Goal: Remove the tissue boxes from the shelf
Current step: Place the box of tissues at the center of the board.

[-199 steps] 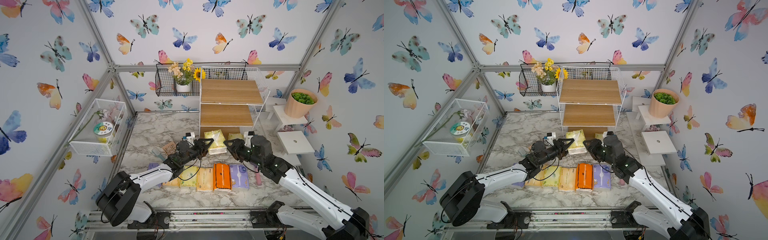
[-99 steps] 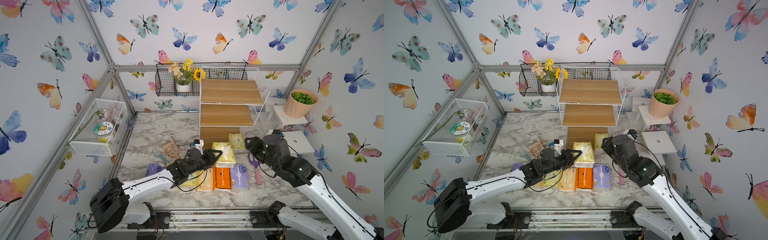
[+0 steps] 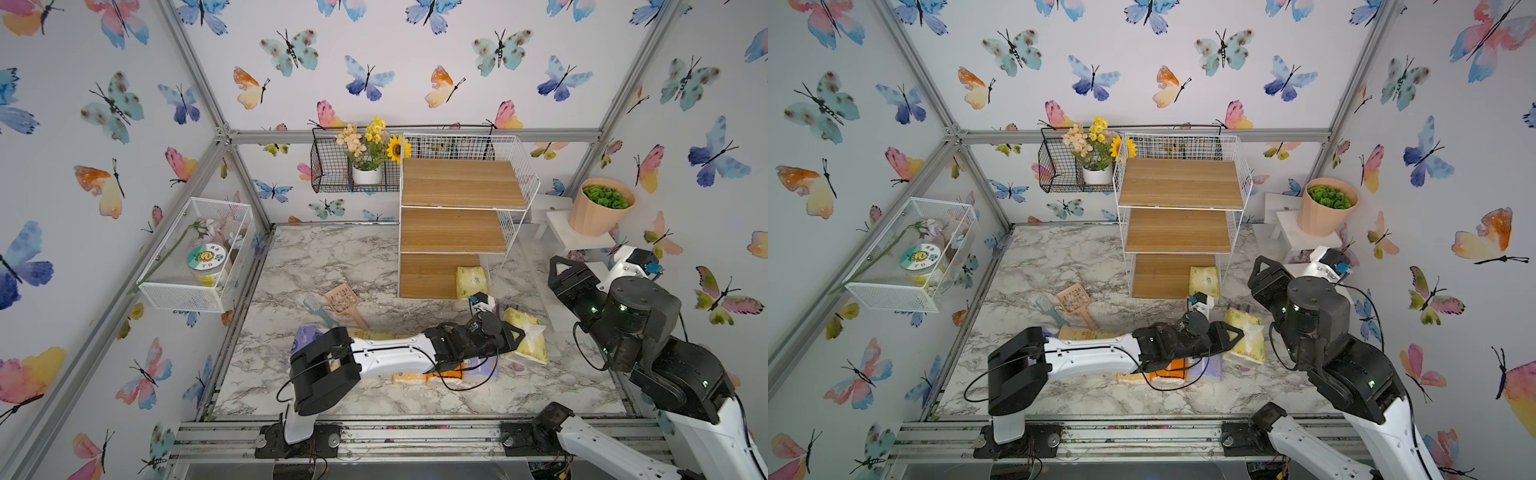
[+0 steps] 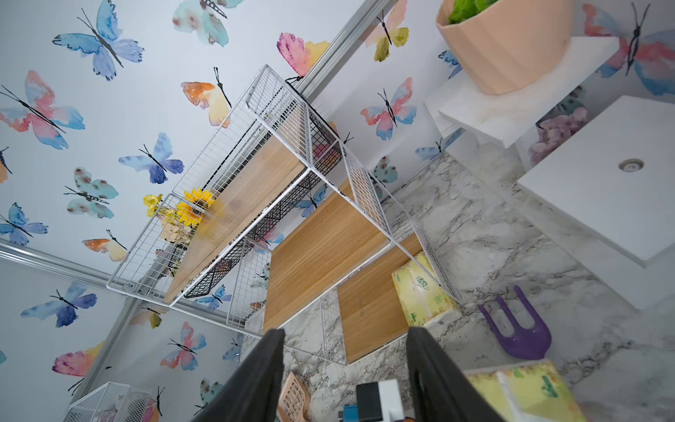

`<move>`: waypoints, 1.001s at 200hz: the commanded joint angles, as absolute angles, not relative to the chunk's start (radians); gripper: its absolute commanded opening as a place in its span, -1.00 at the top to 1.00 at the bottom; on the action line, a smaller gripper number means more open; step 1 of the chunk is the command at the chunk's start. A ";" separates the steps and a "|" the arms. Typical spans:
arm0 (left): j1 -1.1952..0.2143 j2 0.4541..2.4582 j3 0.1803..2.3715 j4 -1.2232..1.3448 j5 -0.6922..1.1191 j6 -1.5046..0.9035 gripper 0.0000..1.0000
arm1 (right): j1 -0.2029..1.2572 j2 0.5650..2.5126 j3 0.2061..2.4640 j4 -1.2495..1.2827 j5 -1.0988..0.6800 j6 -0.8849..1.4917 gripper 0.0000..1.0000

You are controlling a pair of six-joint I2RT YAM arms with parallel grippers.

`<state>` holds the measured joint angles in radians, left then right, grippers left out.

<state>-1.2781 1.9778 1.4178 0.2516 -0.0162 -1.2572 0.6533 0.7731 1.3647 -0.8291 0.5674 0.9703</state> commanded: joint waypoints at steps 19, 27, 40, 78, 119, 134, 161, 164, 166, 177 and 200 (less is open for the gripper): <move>-1.322 2.130 1.581 0.085 -0.121 -1.254 0.46 | 0.650 0.712 1.316 -0.912 0.574 1.051 -0.15; -1.326 2.142 1.597 0.060 -0.136 -1.253 0.46 | 0.650 0.701 1.311 -0.924 0.575 1.058 -0.15; -1.330 2.156 1.609 0.032 -0.152 -1.261 0.43 | 0.650 0.685 1.301 -0.936 0.575 1.067 -0.15; -1.335 2.177 1.631 -0.016 -0.173 -1.272 -0.01 | 0.650 0.650 1.268 -0.960 0.560 1.099 -0.14; -1.341 2.135 1.659 -0.119 -0.262 -1.269 -0.61 | 0.650 0.629 1.222 -0.959 0.529 1.127 -0.14; -1.342 2.093 1.641 -0.163 -0.315 -1.292 -0.66 | 0.650 0.626 1.212 -0.961 0.524 1.131 -0.14; -1.342 1.956 1.550 -0.212 -0.417 -1.349 -0.66 | 0.650 0.626 1.199 -0.978 0.528 1.138 -0.14; -1.342 1.940 1.537 -0.216 -0.429 -1.355 -0.66 | 0.650 0.626 1.197 -0.981 0.529 1.138 -0.14; -1.342 1.929 1.528 -0.217 -0.436 -1.356 -0.66 | 0.650 0.627 1.196 -0.981 0.527 1.138 -0.14; -1.342 1.866 1.473 -0.219 -0.485 -1.381 -0.66 | 0.650 0.629 1.189 -0.990 0.525 1.141 -0.14; -1.332 1.732 1.353 -0.217 -0.577 -1.415 -0.64 | 0.650 0.650 1.162 -1.012 0.490 1.138 -0.09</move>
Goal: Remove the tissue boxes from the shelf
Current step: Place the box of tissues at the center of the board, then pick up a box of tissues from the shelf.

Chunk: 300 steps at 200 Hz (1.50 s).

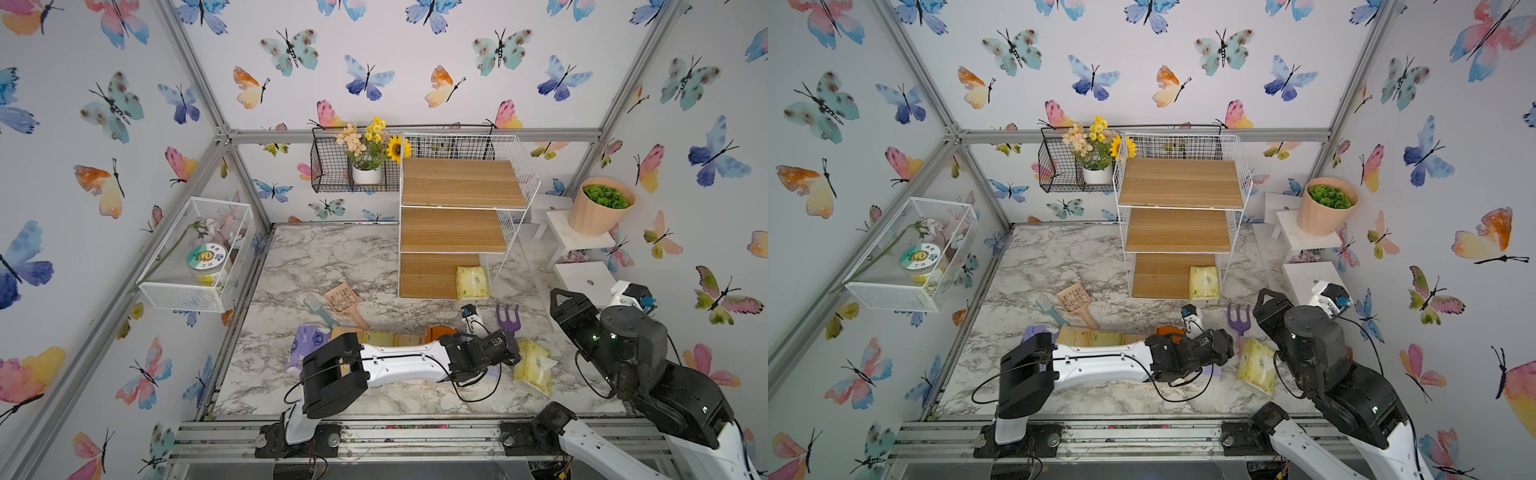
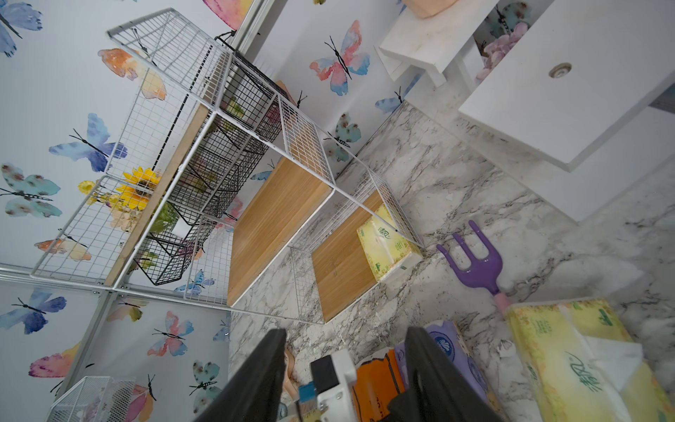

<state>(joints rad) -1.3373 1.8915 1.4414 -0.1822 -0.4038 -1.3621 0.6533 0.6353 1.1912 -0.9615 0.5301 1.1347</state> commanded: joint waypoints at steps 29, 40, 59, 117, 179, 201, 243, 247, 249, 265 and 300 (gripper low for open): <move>-1.260 1.573 1.235 -0.216 -0.564 -1.388 -0.61 | 0.650 0.700 1.098 -0.994 0.381 1.150 -0.03; -1.213 1.520 1.191 -0.214 -0.519 -1.384 -0.58 | 0.650 0.718 1.064 -0.956 0.331 1.154 -0.01; -1.122 1.435 1.125 -0.190 -0.432 -1.346 -0.53 | 0.650 0.745 0.976 -0.851 0.248 1.156 0.03; -0.904 1.383 0.946 0.036 -0.088 -1.213 -0.31 | 0.650 0.840 0.777 -0.581 0.203 1.281 0.03; -0.881 1.637 1.041 0.173 0.135 -1.062 -0.34 | 0.627 0.901 0.719 -0.575 0.311 1.279 -0.06; -0.879 1.733 1.086 0.202 0.165 -1.054 -0.40 | 0.611 0.877 0.741 -0.597 0.337 1.276 -0.06; -0.881 1.918 1.231 0.201 0.206 -1.023 -0.41 | 0.611 0.825 0.846 -0.634 0.400 1.173 -0.04; -0.882 1.931 1.242 0.201 0.208 -1.023 -0.40 | 0.611 0.821 0.858 -0.640 0.409 1.165 -0.04; -0.881 1.939 1.248 0.201 0.209 -1.022 -0.40 | 0.611 0.818 0.862 -0.644 0.414 1.161 -0.04; -0.881 1.986 1.292 0.198 0.207 -1.020 -0.39 | 0.611 0.796 0.901 -0.685 0.453 1.154 -0.04; -0.878 2.075 1.375 0.146 0.165 -1.013 -0.33 | 0.611 0.746 0.922 -0.740 0.482 1.174 -0.03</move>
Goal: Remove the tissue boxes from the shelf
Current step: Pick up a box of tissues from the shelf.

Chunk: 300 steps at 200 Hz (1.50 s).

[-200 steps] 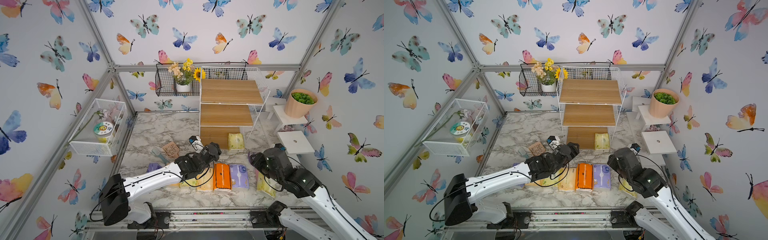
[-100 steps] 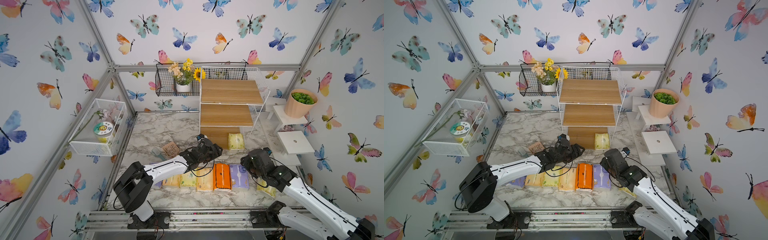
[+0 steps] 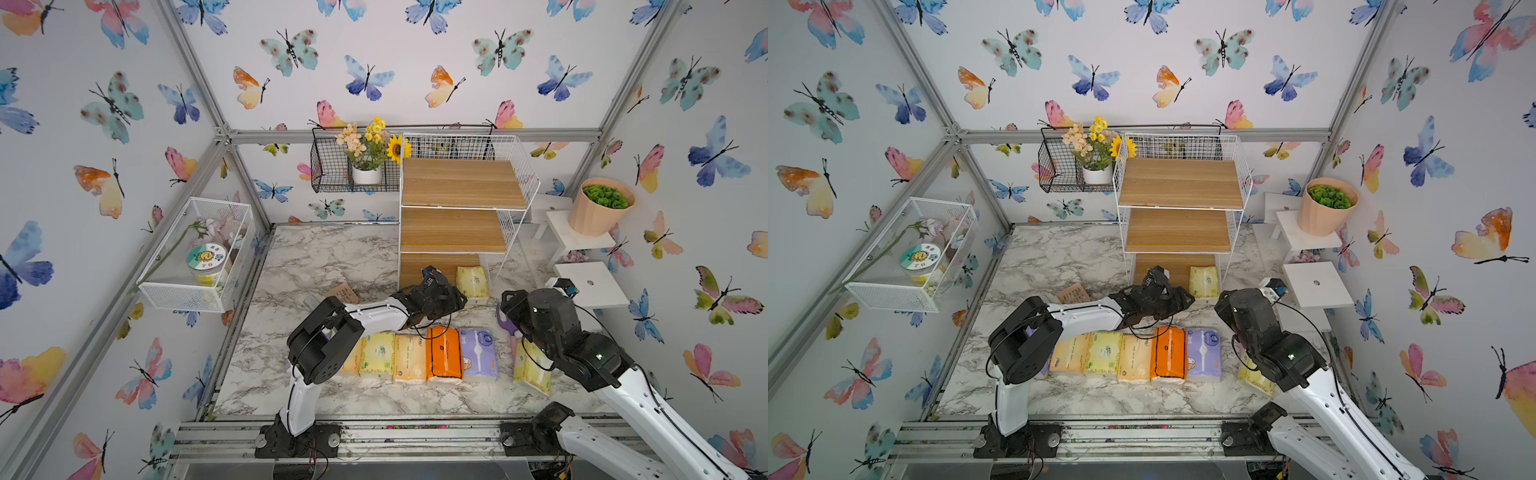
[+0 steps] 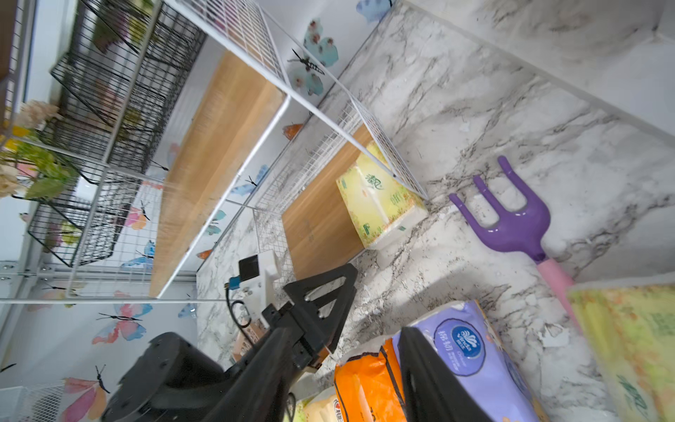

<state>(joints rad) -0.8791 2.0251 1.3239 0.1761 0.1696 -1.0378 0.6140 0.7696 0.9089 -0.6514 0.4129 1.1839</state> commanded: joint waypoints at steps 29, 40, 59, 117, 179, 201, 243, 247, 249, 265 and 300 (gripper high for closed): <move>-0.879 2.140 1.439 0.124 0.152 -1.029 -0.20 | 0.611 0.725 0.923 -0.761 0.484 1.202 -0.01; -0.875 2.160 1.458 0.123 0.147 -1.040 -0.12 | 0.611 0.720 0.922 -0.756 0.477 1.208 0.00; -0.869 2.191 1.486 0.122 0.134 -1.053 -0.04 | 0.611 0.716 0.917 -0.744 0.469 1.208 0.01; -0.846 2.238 1.534 0.123 0.090 -1.078 0.15 | 0.611 0.734 0.913 -0.732 0.452 1.197 0.01; -0.837 2.285 1.573 0.138 0.088 -1.091 0.12 | 0.611 0.747 0.913 -0.727 0.448 1.182 0.01; -0.835 2.302 1.583 0.136 0.096 -1.092 0.29 | 0.611 0.755 0.915 -0.727 0.445 1.177 0.01; -0.833 2.299 1.583 0.155 0.113 -1.074 0.61 | 0.611 0.768 0.916 -0.716 0.429 1.172 0.01; -0.834 2.298 1.583 0.157 0.115 -1.074 0.64 | 0.611 0.770 0.914 -0.714 0.427 1.173 0.00; -0.834 2.298 1.583 0.158 0.116 -1.072 0.66 | 0.611 0.771 0.914 -0.713 0.425 1.175 0.01; -0.833 2.291 1.583 0.158 0.123 -1.062 0.78 | 0.611 0.778 0.911 -0.697 0.409 1.175 0.01; -0.829 2.252 1.562 0.160 0.142 -1.038 1.00 | 0.611 0.799 0.925 -0.698 0.394 1.183 0.01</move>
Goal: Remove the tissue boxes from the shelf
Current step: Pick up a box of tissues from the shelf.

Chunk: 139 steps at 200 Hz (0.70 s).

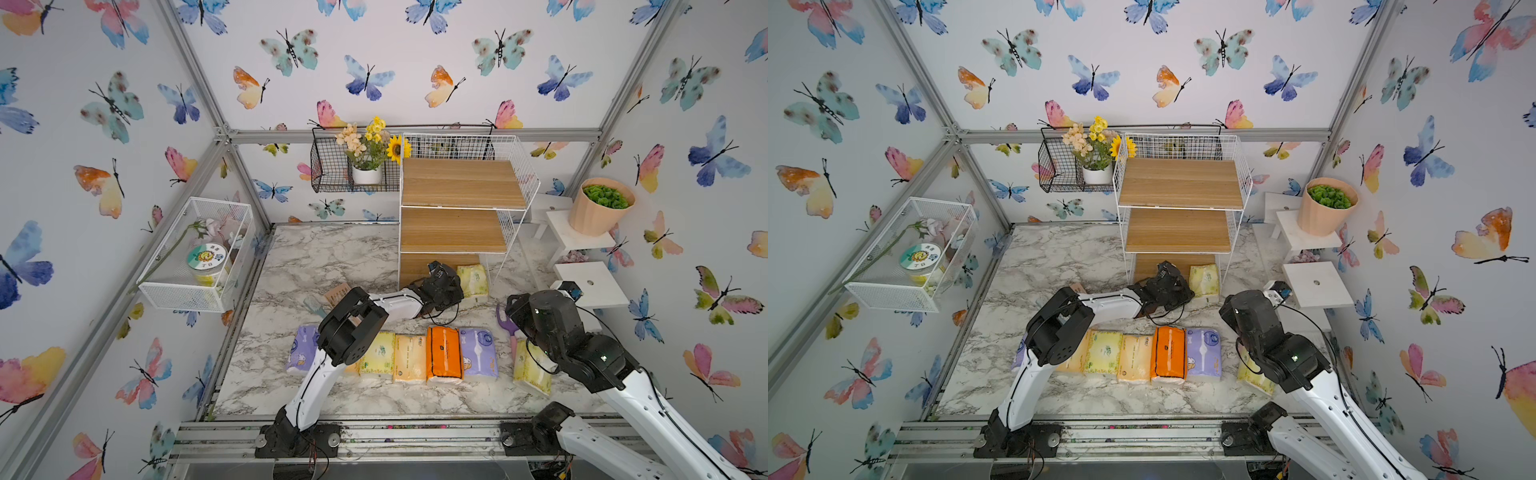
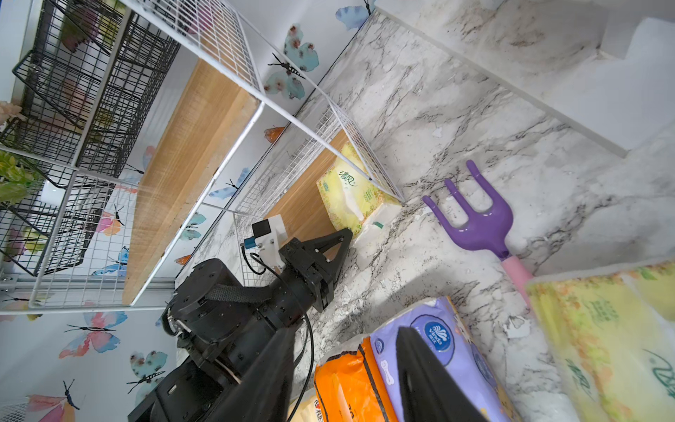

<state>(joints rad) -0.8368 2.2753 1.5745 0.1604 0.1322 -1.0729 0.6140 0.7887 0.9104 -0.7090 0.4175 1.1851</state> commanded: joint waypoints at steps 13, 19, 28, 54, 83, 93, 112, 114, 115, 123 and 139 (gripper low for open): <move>-0.825 2.230 1.542 0.167 0.163 -1.047 1.00 | 0.611 0.805 0.931 -0.704 0.382 1.212 0.00; -0.824 2.218 1.536 0.168 0.178 -1.051 1.00 | 0.611 0.809 0.931 -0.703 0.368 1.225 0.00; -0.820 2.198 1.516 0.169 0.197 -1.060 1.00 | 0.611 0.819 0.930 -0.700 0.340 1.241 -0.01; -0.813 2.120 1.440 0.178 0.246 -1.087 1.00 | 0.611 0.873 0.927 -0.688 0.246 1.242 -0.04; -0.812 2.025 1.342 0.192 0.290 -1.121 1.00 | 0.609 0.939 0.953 -0.710 0.210 1.209 -0.14; -0.811 2.003 1.304 0.208 0.294 -1.135 1.00 | 0.607 0.947 0.945 -0.689 0.198 1.205 -0.19; -0.808 1.934 1.250 0.232 0.303 -1.163 1.00 | 0.592 0.961 0.917 -0.640 0.159 1.202 -0.29; -0.808 1.930 1.246 0.233 0.305 -1.166 1.00 | 0.589 0.963 0.913 -0.632 0.152 1.201 -0.30; -0.808 1.927 1.244 0.233 0.306 -1.168 1.00 | 0.588 0.964 0.911 -0.628 0.148 1.199 -0.30; -0.805 1.914 1.229 0.238 0.311 -1.182 1.00 | 0.570 0.971 0.894 -0.593 0.112 1.190 -0.32; -0.801 1.886 1.202 0.252 0.320 -1.203 1.00 | 0.511 0.991 0.854 -0.510 0.004 1.169 -0.37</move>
